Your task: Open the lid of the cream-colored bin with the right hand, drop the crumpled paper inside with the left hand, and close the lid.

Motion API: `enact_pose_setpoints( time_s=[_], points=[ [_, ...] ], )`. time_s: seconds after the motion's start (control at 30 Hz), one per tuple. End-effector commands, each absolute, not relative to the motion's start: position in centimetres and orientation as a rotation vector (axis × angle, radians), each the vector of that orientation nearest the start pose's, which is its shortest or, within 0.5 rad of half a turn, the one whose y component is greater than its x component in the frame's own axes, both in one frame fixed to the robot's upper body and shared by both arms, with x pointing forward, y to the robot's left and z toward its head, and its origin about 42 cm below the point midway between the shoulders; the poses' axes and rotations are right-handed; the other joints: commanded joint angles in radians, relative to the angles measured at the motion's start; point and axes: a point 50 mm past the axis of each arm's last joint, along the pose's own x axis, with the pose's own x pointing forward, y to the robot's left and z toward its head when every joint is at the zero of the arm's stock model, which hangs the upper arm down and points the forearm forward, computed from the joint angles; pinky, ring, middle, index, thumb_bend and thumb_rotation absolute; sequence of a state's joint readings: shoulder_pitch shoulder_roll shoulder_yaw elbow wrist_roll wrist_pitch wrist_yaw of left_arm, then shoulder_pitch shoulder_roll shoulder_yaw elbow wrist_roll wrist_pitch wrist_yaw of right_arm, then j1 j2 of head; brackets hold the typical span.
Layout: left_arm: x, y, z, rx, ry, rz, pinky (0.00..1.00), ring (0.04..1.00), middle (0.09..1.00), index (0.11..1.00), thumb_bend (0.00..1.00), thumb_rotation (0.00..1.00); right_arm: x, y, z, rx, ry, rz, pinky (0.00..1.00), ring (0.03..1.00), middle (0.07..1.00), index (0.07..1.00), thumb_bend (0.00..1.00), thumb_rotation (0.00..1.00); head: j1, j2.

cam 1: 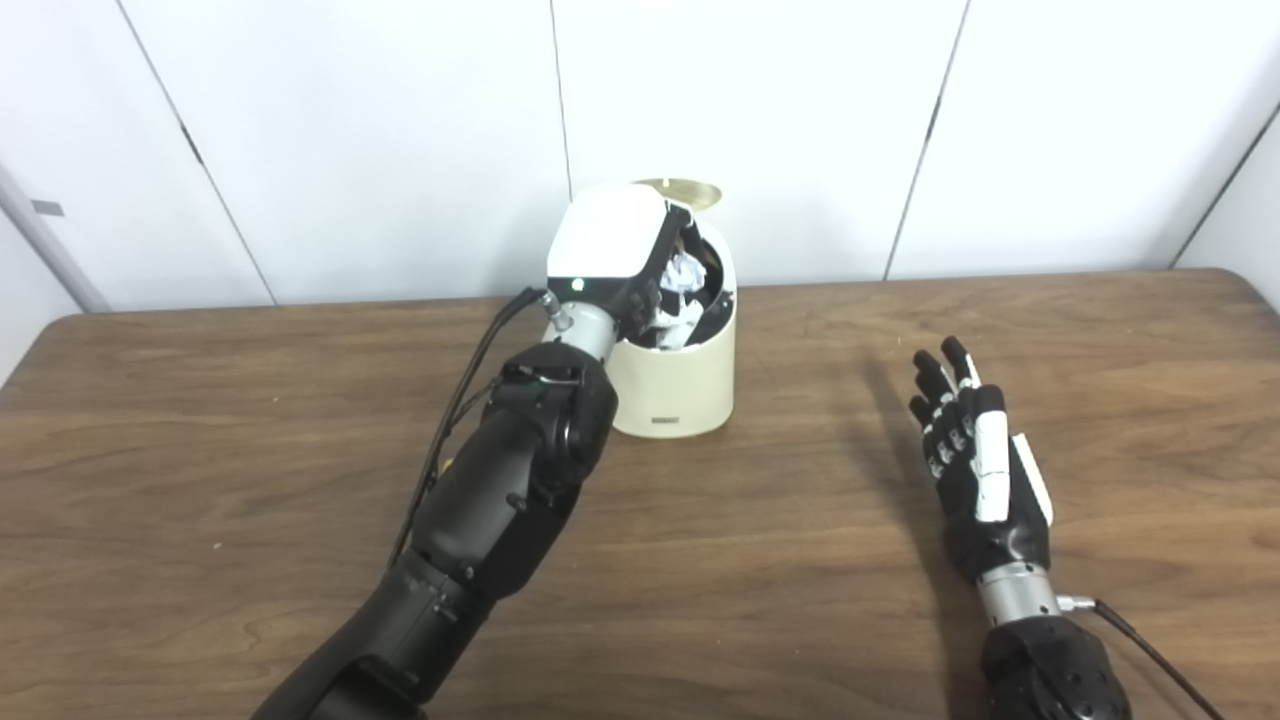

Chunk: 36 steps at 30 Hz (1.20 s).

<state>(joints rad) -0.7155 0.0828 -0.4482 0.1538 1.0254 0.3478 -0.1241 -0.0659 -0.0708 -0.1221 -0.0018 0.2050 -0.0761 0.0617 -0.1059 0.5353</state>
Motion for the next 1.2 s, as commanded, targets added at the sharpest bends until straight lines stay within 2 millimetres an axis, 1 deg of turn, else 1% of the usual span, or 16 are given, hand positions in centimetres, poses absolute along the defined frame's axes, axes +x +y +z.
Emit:
enact_pose_setpoints(
  time_s=[0.0, 0.03, 0.17, 0.23, 0.27, 0.3, 0.4, 0.53, 0.63, 0.67, 0.73, 0.87, 0.9, 1.03, 1.13, 1.17],
  points=[
    [44.17, 7.36, 30.55, 1.31, -0.459, -0.082, 0.4, 0.528, 0.531, 0.486, 0.52, 0.0, 28.95, -26.37, 9.88, 0.131, -0.087, -0.057, 0.99, 0.994, 0.949, 0.999, 0.59, 1.0, 0.0, 0.001],
    [44.18, 7.41, 30.52, 1.314, -0.458, -0.082, 0.41, 0.54, 0.533, 0.484, 0.52, 0.0, 29.0, -26.31, 9.88, 0.137, -0.084, -0.064, 0.99, 0.995, 0.95, 1.0, 0.59, 1.0, -0.001, 0.001],
    [44.23, 7.54, 30.48, 1.334, -0.45, -0.087, 0.37, 0.511, 0.492, 0.493, 0.53, 0.0, 29.14, -26.16, 9.92, 0.138, -0.089, -0.07, 0.97, 0.978, 0.935, 0.986, 0.57, 1.0, 0.003, 0.003],
    [44.26, 7.57, 30.5, 1.339, -0.449, -0.087, 0.41, 0.548, 0.516, 0.488, 0.52, 0.0, 29.18, -26.12, 9.95, 0.133, -0.094, -0.068, 0.97, 0.977, 0.933, 0.984, 0.57, 1.0, 0.004, 0.003],
    [44.26, 7.57, 30.52, 1.336, -0.449, -0.088, 0.44, 0.577, 0.586, 0.49, 0.52, 0.03, 29.2, -26.09, 9.96, 0.132, -0.095, -0.067, 0.97, 0.977, 0.932, 0.982, 0.56, 1.0, 0.005, 0.002],
    [44.26, 7.58, 30.52, 1.334, -0.448, -0.089, 0.45, 0.599, 0.627, 0.492, 0.52, 0.04, 29.21, -26.07, 9.97, 0.133, -0.096, -0.067, 0.97, 0.977, 0.931, 0.98, 0.56, 1.0, 0.005, 0.002],
    [44.23, 7.64, 30.56, 1.33, -0.447, -0.094, 0.5, 0.64, 0.679, 0.493, 0.52, 0.06, 29.24, -25.97, 9.9, 0.126, -0.092, -0.075, 0.96, 0.968, 0.924, 0.975, 0.57, 1.0, 0.003, 0.002],
    [44.29, 7.65, 30.64, 1.329, -0.441, -0.09, 0.5, 0.633, 0.676, 0.494, 0.52, 0.06, 29.31, -25.89, 9.87, 0.13, -0.095, -0.073, 0.96, 0.974, 0.927, 0.977, 0.58, 1.0, 0.001, 0.003],
    [44.27, 7.61, 30.63, 1.333, -0.431, -0.094, 0.47, 0.601, 0.656, 0.496, 0.52, 0.06, 29.28, -25.91, 9.87, 0.13, -0.095, -0.077, 0.95, 0.969, 0.922, 0.974, 0.58, 1.0, 0.002, 0.003],
    [44.23, 7.61, 30.59, 1.331, -0.431, -0.096, 0.46, 0.588, 0.652, 0.594, 0.72, 0.07, 29.27, -25.94, 9.84, 0.129, -0.095, -0.075, 0.96, 0.972, 0.925, 0.977, 0.58, 1.0, 0.002, 0.003],
    [44.21, 7.62, 30.5, 1.325, -0.432, -0.098, 0.42, 0.543, 0.621, 0.652, 0.83, 0.06, 29.24, -25.98, 9.79, 0.134, -0.094, -0.075, 0.96, 0.975, 0.929, 0.981, 0.57, 1.0, 0.003, 0.004],
    [44.32, 7.6, 30.36, 1.312, -0.432, -0.1, 0.31, 0.416, 0.516, 0.676, 0.87, 0.04, 29.22, -26.04, 9.78, 0.134, -0.091, -0.082, 0.95, 0.97, 0.925, 0.973, 0.56, 1.0, 0.005, 0.004],
    [44.34, 7.6, 30.35, 1.311, -0.432, -0.1, 0.31, 0.416, 0.51, 0.677, 0.87, 0.04, 29.24, -26.05, 9.78, 0.131, -0.092, -0.08, 0.95, 0.97, 0.925, 0.972, 0.56, 1.0, 0.005, 0.004],
    [44.35, 7.68, 30.39, 1.31, -0.434, -0.098, 0.37, 0.507, 0.594, 0.676, 0.87, 0.04, 29.34, -26.07, 9.79, 0.13, -0.094, -0.079, 0.95, 0.971, 0.923, 0.975, 0.58, 1.0, 0.004, 0.004],
    [44.31, 7.74, 30.47, 1.306, -0.429, -0.1, 0.36, 0.478, 0.562, 0.682, 0.87, 0.03, 29.45, -26.05, 9.78, 0.136, -0.101, -0.079, 0.96, 0.975, 0.927, 0.979, 0.57, 1.0, 0.006, 0.005],
    [44.31, 7.74, 30.49, 1.3, -0.426, -0.099, 0.32, 0.435, 0.523, 0.684, 0.86, 0.03, 29.46, -26.06, 9.76, 0.137, -0.1, -0.078, 0.96, 0.975, 0.926, 0.979, 0.57, 1.0, 0.006, 0.005]
  ],
)
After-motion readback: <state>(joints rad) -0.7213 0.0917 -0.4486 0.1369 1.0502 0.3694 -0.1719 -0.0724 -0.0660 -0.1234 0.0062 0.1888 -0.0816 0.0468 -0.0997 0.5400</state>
